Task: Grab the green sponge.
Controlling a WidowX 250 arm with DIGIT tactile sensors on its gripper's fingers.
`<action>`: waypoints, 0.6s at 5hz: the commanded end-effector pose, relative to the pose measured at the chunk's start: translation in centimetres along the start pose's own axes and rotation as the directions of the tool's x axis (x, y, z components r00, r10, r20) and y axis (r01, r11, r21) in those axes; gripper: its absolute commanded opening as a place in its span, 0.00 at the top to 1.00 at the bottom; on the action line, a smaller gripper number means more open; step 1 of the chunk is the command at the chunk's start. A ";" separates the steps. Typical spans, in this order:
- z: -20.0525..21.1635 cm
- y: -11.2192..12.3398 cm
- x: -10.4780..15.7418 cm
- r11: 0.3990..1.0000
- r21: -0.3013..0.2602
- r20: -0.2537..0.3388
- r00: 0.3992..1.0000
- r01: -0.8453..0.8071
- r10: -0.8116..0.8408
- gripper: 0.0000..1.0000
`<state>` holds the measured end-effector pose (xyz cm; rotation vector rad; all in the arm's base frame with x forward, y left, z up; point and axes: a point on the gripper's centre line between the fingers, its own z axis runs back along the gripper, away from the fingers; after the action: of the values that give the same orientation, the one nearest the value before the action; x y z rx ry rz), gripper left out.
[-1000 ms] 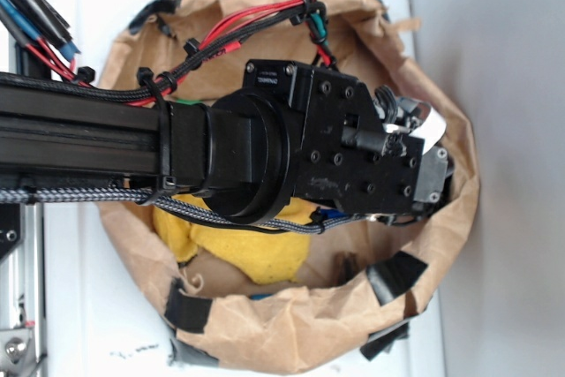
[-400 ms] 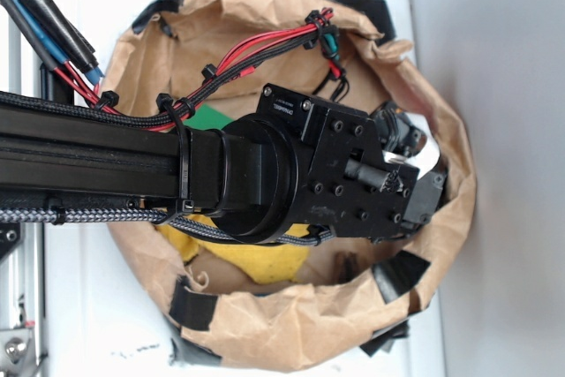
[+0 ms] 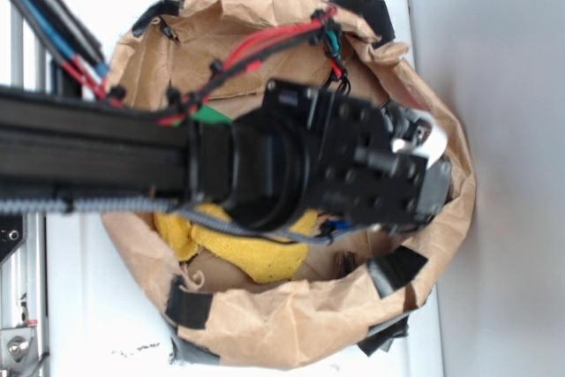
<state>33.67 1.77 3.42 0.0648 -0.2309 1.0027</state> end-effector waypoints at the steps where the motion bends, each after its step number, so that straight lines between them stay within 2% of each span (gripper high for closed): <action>1: 10.0 2.0 3.2 0.992 -0.123 -0.031 0.999 0.006 -0.010 1.00; 3: 12.7 3.7 3.4 0.992 -0.125 0.070 0.998 0.003 0.005 1.00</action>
<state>30.63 4.12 14.76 0.0076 -0.3037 0.9685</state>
